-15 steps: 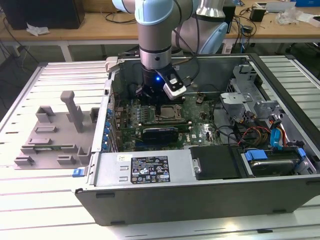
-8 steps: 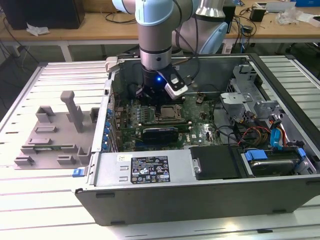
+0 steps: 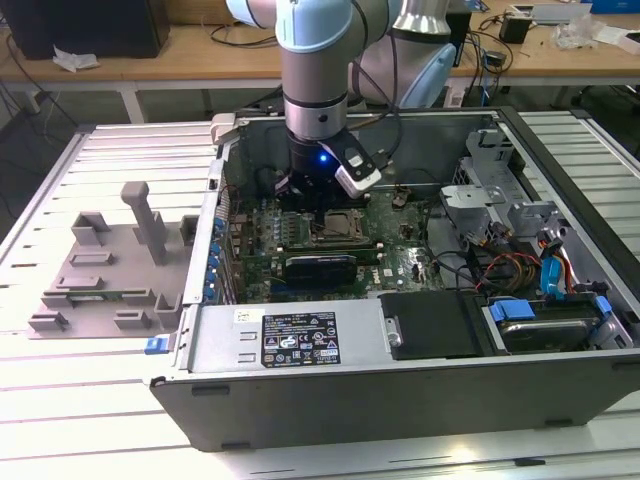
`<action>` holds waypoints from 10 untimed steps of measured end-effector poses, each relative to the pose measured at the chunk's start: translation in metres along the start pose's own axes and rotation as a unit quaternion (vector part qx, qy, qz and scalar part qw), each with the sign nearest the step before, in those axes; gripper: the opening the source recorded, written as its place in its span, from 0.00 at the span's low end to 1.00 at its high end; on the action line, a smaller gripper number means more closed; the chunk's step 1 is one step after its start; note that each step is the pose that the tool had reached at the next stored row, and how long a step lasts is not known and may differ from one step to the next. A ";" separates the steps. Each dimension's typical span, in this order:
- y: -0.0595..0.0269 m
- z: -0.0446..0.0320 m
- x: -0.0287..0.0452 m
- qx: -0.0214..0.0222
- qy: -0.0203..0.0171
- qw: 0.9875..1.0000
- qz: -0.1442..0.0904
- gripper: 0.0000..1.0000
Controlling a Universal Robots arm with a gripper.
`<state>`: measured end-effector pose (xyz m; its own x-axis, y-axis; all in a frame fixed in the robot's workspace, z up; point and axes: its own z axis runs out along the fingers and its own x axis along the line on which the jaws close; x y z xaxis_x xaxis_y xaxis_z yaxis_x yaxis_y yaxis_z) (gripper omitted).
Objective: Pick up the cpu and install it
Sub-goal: 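Close the cpu cover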
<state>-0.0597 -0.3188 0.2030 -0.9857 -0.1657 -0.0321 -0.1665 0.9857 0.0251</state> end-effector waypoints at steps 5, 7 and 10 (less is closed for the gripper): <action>0.0000 -0.0018 -0.0014 0.000 -0.001 1.000 -0.001 0.11; -0.0001 -0.0064 -0.0015 0.000 0.000 1.000 -0.001 0.11; 0.0002 -0.0175 -0.0017 0.000 0.000 1.000 -0.001 0.11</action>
<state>-0.0586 -0.3188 0.2206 -0.9854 -0.1673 -0.0326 -0.1681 0.9855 0.0246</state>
